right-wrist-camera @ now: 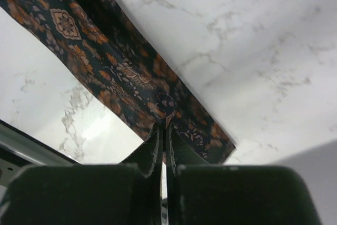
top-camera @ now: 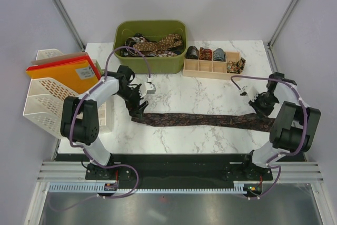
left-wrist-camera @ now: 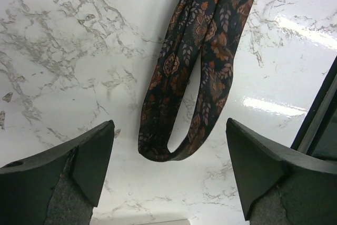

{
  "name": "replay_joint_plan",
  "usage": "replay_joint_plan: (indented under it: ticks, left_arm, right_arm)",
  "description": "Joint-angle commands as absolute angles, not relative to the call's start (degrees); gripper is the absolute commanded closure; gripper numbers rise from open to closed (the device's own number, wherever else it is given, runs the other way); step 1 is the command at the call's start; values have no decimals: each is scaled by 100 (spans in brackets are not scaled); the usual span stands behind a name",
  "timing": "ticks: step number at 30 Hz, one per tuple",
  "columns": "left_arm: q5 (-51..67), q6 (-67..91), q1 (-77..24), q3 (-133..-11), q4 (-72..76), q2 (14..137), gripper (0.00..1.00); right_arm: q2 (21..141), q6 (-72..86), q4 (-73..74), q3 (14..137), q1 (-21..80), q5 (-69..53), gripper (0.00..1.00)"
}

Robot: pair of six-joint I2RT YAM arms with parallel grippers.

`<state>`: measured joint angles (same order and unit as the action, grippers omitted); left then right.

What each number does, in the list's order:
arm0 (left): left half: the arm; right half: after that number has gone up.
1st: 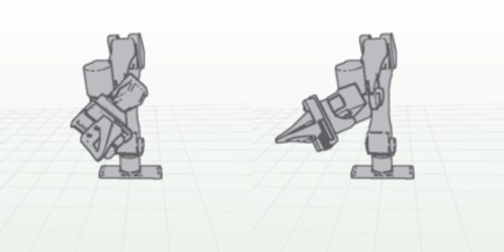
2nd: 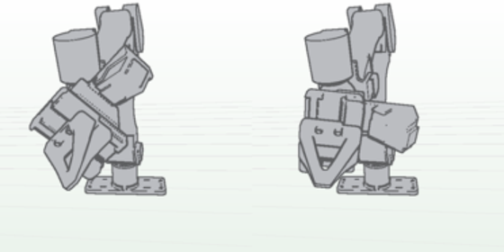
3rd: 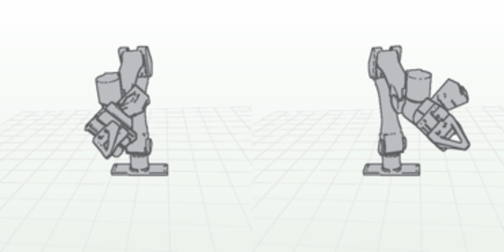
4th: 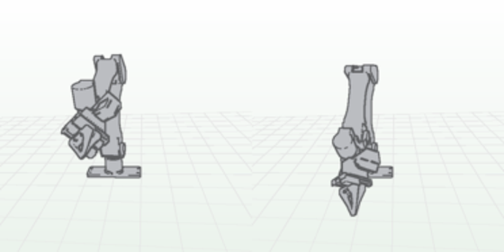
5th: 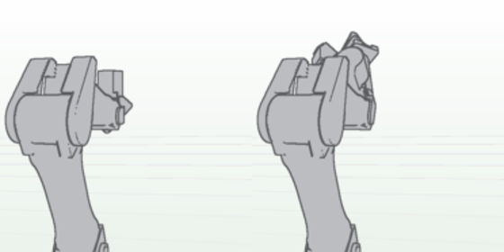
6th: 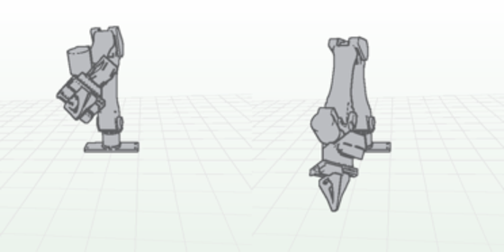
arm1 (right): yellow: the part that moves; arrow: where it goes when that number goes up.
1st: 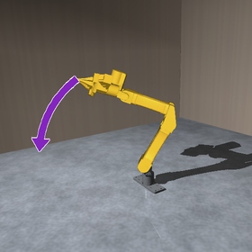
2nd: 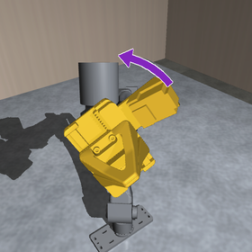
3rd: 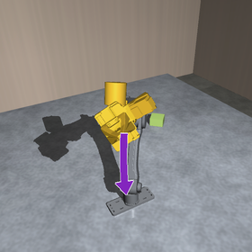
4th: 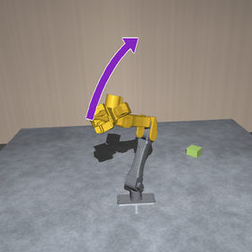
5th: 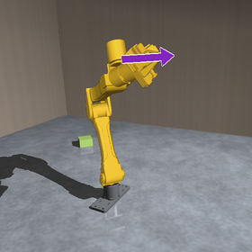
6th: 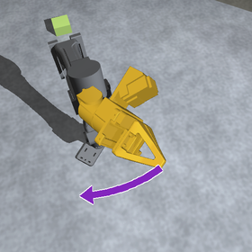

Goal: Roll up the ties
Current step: Flatten out the tie at the center of the board.

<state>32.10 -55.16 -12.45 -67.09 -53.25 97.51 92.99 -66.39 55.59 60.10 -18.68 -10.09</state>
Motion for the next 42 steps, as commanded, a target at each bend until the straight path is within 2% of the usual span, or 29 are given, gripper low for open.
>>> replay_joint_plan:
  ticks: [1, 9, 21, 25, 27, 29, 35, 36, 38, 39, 40, 42]
  left_arm:
    - [3357, -5484, -1222, -6768, -5440, 9404, 6]
    - [3507, -7045, -1239, -6224, -5590, 8931, 0]
    - [2699, -7462, -2232, -5238, -3454, 8710, 1]
    - [2593, -7549, -2320, -5256, -3472, 8868, 17]
    - [2558, -7734, -2303, -5195, -3585, 8842, 22]
    - [2540, -7926, -2294, -5125, -3752, 8781, 22]
    - [2540, -8103, -2294, -4905, -3893, 8693, 39]
    - [2540, -8077, -2294, -4896, -3894, 8675, 49]
    - [2549, -7990, -2276, -4922, -3911, 8640, 61]
    - [2566, -7928, -2259, -4948, -3920, 8622, 74]
    - [2636, -7771, -2207, -4983, -3911, 8579, 81]
    - [2733, -7621, -2136, -5115, -3937, 8499, 86]
  right_arm:
    - [8868, -7259, 5994, 6302, -2188, -827, 100]
    - [9351, -6997, 5687, 6161, -2320, -852, 100]
    - [9387, -6856, 5449, 5880, -2320, -861, 100]
    - [9352, -6838, 5449, 5889, -2320, -826, 100]
    - [9299, -6873, 5449, 5845, -2320, -826, 100]
    - [9290, -6891, 5449, 5819, -2320, -835, 100]
    - [9281, -6882, 5449, 5836, -2320, -852, 100]
    - [9273, -6882, 5441, 5827, -2329, -870, 100]
    - [9255, -6873, 5449, 5845, -2320, -896, 100]
    - [9246, -6873, 5467, 5845, -2338, -931, 100]
    - [9220, -6882, 5467, 5853, -2329, -940, 100]
    - [9150, -6943, 5484, 5845, -2355, -975, 100]
